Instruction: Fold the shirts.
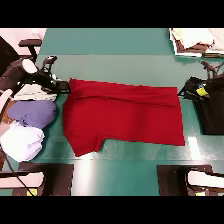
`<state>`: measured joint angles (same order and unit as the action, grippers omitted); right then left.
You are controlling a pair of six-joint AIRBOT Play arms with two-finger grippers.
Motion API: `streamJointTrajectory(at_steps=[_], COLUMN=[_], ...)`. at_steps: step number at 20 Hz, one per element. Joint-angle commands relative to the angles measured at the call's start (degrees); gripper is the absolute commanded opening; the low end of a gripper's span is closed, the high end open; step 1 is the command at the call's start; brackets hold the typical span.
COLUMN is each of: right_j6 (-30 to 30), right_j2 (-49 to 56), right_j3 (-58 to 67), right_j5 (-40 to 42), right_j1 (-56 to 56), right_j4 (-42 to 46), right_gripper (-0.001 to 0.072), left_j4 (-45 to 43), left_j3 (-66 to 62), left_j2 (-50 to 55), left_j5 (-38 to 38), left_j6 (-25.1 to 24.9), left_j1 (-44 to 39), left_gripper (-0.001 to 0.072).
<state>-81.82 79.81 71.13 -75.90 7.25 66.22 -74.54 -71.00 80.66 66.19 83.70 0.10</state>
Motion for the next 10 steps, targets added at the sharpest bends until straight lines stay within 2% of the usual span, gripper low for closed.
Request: streamJointTrajectory(at_steps=[1,5,7,10], right_j6=[0.94,0.94,0.94,0.94], right_j2=[-9.14,-18.18,-20.52,-21.4], right_j3=[-5.95,-13.07,-14.93,-15.23], right_j5=[-2.62,-2.51,-2.01,-1.84], right_j1=[2.38,2.95,2.86,2.75], right_j4=[-1.18,-1.31,-2.62,-3.67], right_gripper=[0.0449,0.0449,0.0449,0.0449], left_j4=[-1.7,0.94,5.46,9.9], left_j3=[9.53,28.11,35.17,42.53], left_j2=[-9.9,-23.04,-26.69,-28.28], left_j5=[4.96,5.97,5.81,1.68], left_j6=[0.37,3.21,3.34,3.28], left_j1=[2.08,2.08,2.08,0.81], left_gripper=[0.0609,0.0609,0.0609,0.0608])
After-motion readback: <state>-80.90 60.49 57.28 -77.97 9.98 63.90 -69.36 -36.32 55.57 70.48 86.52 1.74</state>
